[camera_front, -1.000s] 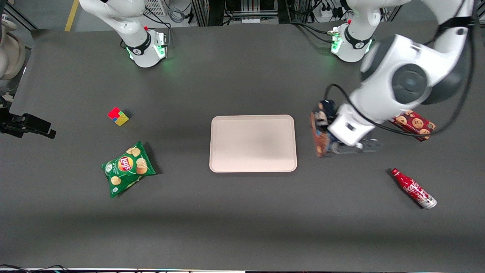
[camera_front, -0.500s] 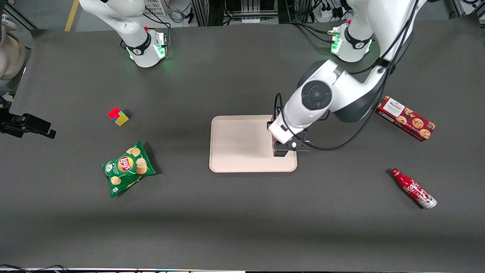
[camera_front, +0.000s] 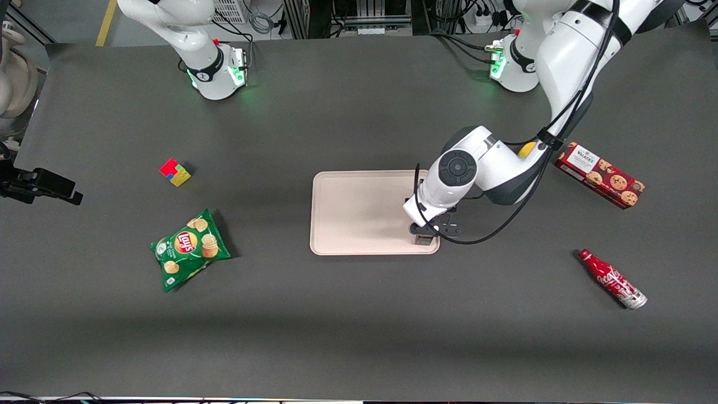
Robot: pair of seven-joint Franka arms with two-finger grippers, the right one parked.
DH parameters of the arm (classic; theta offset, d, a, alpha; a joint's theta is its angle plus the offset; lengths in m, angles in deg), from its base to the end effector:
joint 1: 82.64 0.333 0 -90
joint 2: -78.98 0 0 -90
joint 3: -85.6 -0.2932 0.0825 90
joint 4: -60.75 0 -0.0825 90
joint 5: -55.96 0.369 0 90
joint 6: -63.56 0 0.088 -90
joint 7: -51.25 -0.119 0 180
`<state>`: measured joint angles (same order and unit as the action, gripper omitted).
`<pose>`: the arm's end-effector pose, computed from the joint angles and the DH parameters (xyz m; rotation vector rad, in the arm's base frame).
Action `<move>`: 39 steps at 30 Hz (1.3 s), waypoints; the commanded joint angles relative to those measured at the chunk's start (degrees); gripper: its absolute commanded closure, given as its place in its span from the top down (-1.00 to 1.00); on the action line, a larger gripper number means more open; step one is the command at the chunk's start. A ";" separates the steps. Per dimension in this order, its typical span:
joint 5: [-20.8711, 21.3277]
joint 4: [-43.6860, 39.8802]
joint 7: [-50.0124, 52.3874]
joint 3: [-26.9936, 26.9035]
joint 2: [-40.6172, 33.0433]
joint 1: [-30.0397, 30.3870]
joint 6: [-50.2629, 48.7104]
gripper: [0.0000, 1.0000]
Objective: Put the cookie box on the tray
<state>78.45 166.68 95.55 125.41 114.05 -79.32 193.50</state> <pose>0.5135 -0.3380 0.2323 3.0881 -0.0607 -0.1073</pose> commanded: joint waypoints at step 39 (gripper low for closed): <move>-21.53 7.79 -40.88 -33.66 -50.19 1.95 -37.04 1.00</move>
<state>59.07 159.78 55.89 92.73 72.69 -76.84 147.41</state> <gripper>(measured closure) 0.000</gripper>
